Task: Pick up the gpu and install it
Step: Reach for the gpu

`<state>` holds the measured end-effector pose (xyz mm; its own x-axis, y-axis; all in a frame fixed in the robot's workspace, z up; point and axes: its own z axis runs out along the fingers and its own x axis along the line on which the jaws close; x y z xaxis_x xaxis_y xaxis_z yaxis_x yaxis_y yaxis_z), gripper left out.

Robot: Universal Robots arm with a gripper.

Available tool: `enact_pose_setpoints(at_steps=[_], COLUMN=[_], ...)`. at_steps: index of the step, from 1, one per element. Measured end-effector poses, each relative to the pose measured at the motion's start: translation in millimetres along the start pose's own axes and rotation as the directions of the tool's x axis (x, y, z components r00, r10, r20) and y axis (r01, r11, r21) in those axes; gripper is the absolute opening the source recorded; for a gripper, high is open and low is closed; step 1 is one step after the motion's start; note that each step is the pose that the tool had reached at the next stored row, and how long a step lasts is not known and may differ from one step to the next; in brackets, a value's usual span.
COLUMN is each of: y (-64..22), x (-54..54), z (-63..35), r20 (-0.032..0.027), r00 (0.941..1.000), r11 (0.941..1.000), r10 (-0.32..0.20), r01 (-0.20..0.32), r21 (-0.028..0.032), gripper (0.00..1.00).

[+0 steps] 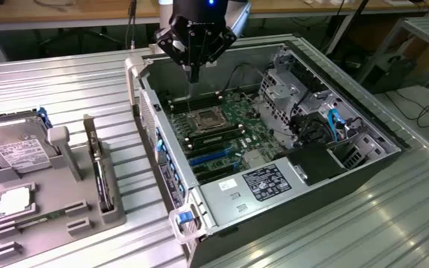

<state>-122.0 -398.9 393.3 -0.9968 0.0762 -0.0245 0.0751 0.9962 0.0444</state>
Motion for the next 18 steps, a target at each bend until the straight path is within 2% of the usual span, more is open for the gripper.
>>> enact_pose_setpoints(at_steps=[18], y=[-0.9], x=[11.5], z=[-0.3], r20=[0.0], r00=[1.0], r11=[1.0], r10=[0.0], r01=[0.0], r21=[0.0], gripper=[0.11])
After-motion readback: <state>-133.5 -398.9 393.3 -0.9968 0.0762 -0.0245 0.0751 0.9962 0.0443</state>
